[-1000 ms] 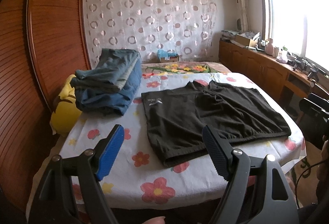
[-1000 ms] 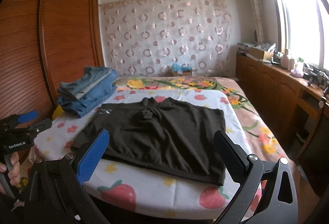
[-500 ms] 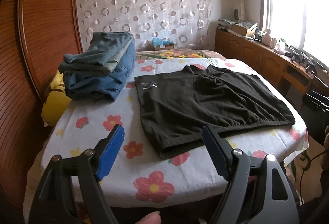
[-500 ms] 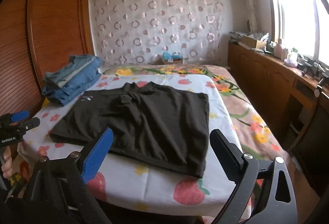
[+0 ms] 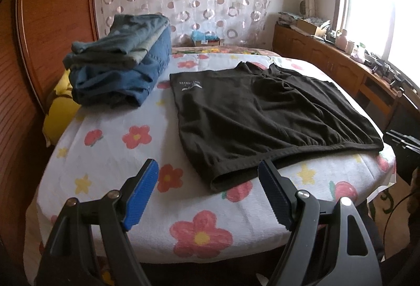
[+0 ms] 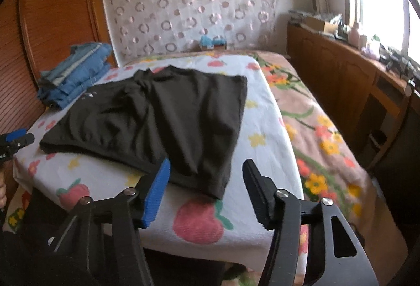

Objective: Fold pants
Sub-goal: 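Move both grippers to the waistband edge of the black shorts and close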

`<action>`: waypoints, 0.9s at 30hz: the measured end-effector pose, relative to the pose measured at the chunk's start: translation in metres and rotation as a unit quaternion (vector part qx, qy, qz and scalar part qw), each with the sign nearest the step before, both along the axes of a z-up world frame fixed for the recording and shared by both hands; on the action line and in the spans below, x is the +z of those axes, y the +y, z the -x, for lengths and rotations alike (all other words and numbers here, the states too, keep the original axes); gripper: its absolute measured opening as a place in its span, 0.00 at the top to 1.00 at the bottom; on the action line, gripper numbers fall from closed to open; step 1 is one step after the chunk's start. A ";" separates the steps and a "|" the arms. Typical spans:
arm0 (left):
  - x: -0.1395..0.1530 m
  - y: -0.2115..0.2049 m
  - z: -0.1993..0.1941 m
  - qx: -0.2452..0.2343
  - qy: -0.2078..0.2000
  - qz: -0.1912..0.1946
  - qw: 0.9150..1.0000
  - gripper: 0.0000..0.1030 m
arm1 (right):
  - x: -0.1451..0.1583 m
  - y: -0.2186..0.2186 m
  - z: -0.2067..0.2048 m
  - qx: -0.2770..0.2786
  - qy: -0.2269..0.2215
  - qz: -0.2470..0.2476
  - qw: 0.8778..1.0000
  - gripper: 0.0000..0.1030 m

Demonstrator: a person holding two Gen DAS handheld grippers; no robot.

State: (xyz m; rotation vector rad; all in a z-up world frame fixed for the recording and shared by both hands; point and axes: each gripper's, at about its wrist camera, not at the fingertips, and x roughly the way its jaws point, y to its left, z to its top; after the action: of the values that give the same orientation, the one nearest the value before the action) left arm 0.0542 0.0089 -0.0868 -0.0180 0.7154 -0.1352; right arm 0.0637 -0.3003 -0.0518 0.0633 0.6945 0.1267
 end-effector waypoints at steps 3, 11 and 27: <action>-0.004 0.007 -0.004 -0.001 0.006 0.010 1.000 0.23 | -0.007 -0.003 -0.003 -0.002 0.013 -0.005 1.000 0.51; -0.012 0.022 -0.017 0.001 0.025 0.025 0.999 0.30 | -0.016 -0.009 -0.002 -0.008 0.017 -0.011 1.000 0.51; -0.033 0.010 -0.031 -0.022 0.061 0.036 0.997 0.48 | -0.020 0.002 -0.012 0.010 0.024 -0.007 1.000 0.67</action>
State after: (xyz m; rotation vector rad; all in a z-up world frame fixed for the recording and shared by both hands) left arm 0.0852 0.0189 -0.1194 -0.0797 0.8320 -0.2030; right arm 0.0753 -0.2985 -0.0717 0.0740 0.7427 0.1492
